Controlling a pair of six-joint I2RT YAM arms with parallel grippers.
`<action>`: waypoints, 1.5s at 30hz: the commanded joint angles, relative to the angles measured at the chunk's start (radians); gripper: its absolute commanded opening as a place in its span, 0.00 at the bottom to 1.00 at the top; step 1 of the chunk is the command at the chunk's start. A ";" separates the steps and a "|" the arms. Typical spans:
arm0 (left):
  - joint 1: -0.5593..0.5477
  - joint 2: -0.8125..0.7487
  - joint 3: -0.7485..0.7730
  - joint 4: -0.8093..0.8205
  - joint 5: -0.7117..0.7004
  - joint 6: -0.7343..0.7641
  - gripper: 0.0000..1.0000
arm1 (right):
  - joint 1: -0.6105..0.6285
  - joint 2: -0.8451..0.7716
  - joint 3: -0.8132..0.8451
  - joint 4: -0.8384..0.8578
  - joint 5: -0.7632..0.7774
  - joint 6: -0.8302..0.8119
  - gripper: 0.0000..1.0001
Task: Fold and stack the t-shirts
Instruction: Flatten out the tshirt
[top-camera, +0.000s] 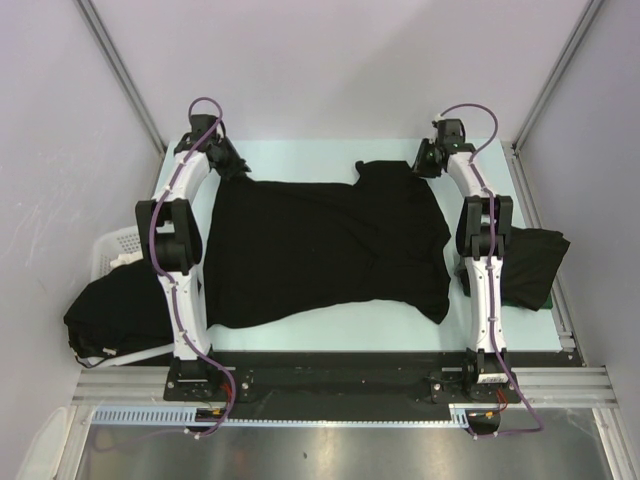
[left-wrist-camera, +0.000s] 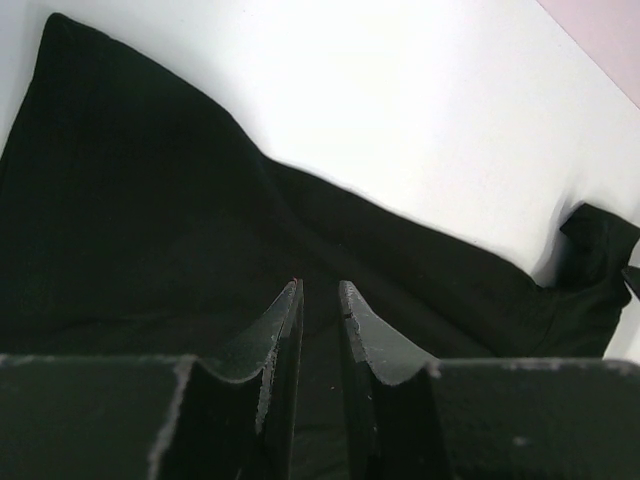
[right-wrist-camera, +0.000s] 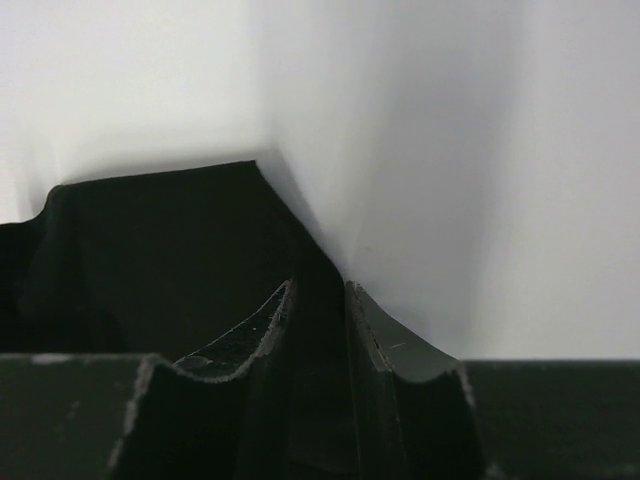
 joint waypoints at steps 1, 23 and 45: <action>-0.006 -0.060 0.002 0.017 0.016 0.020 0.25 | 0.044 0.003 0.007 -0.053 -0.029 0.006 0.30; -0.006 -0.088 -0.018 0.002 0.016 0.037 0.25 | -0.002 -0.009 0.042 -0.041 0.079 -0.025 0.00; -0.006 -0.092 -0.036 -0.008 0.030 0.052 0.25 | -0.025 -0.010 0.061 0.025 0.157 -0.052 0.00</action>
